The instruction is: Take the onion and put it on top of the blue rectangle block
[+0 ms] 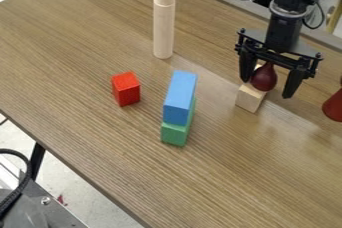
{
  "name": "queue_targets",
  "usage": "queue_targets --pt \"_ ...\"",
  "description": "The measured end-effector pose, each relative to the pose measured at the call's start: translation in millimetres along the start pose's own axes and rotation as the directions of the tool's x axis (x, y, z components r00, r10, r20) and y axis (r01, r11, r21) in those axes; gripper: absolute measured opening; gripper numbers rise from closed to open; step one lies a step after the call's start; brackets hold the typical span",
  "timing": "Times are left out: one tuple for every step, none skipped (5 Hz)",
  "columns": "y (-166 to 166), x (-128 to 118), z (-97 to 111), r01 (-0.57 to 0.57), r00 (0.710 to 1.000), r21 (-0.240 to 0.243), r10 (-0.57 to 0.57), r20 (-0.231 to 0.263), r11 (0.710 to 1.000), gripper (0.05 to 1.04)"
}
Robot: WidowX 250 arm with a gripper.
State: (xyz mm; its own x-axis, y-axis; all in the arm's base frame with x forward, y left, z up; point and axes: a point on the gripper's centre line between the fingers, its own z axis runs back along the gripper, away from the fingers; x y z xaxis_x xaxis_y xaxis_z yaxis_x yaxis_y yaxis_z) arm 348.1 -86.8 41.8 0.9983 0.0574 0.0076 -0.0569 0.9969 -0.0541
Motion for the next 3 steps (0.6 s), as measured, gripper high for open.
queue_targets --pt "1.6 0.2 -0.5 0.000 1.000 0.020 -0.001 0.018 1.000 0.999" --pt "2.5 0.5 0.0 0.000 0.998 0.082 -0.005 0.067 0.997 0.999" --pt "2.5 -0.1 -0.9 -0.011 0.997 0.089 0.005 0.071 0.996 0.999"
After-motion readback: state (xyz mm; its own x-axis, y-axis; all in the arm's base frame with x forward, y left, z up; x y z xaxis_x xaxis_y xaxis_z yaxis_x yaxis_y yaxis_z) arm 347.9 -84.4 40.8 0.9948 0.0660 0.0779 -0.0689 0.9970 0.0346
